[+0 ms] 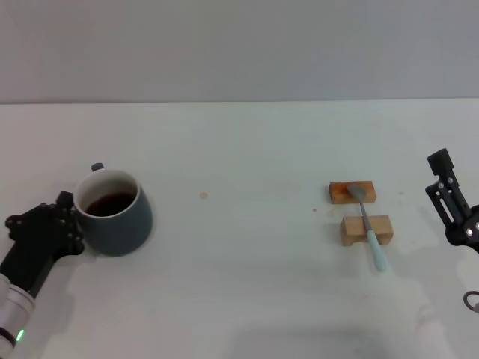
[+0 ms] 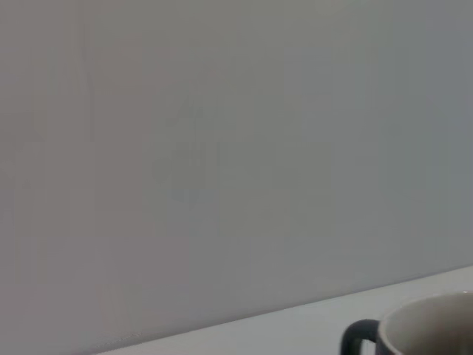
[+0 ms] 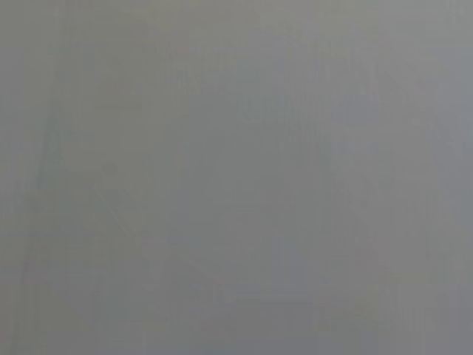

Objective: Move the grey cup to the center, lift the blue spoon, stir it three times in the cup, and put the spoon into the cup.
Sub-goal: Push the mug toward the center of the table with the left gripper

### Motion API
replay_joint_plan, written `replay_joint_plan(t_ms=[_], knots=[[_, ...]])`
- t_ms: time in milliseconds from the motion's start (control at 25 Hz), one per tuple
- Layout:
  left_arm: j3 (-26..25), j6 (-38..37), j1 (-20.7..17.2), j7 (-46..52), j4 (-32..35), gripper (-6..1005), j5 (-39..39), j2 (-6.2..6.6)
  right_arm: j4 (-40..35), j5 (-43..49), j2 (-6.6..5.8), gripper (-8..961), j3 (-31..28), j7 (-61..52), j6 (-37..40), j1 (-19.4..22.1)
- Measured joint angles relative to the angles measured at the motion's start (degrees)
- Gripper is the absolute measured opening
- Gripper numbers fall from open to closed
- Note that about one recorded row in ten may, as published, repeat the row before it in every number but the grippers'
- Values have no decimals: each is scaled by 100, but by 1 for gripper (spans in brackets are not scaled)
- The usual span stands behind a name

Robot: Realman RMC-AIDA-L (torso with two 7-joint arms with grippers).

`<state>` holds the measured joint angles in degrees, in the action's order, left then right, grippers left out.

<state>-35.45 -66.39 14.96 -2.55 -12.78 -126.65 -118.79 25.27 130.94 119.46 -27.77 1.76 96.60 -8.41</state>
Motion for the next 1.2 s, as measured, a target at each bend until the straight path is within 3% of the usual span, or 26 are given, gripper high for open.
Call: replay_joint_plan(t_ms=[320,800,1200], knots=[[454,14,71,0,-211,16,0,3,-14,1,-3,723,0,0,0,4],[248,208,234,0,85,25,40,23,-4,8,-3,718,50,0,-1,23],[470,276,322,1,-188,33,2,-2,-5,12,6,714,63,0,71,79]])
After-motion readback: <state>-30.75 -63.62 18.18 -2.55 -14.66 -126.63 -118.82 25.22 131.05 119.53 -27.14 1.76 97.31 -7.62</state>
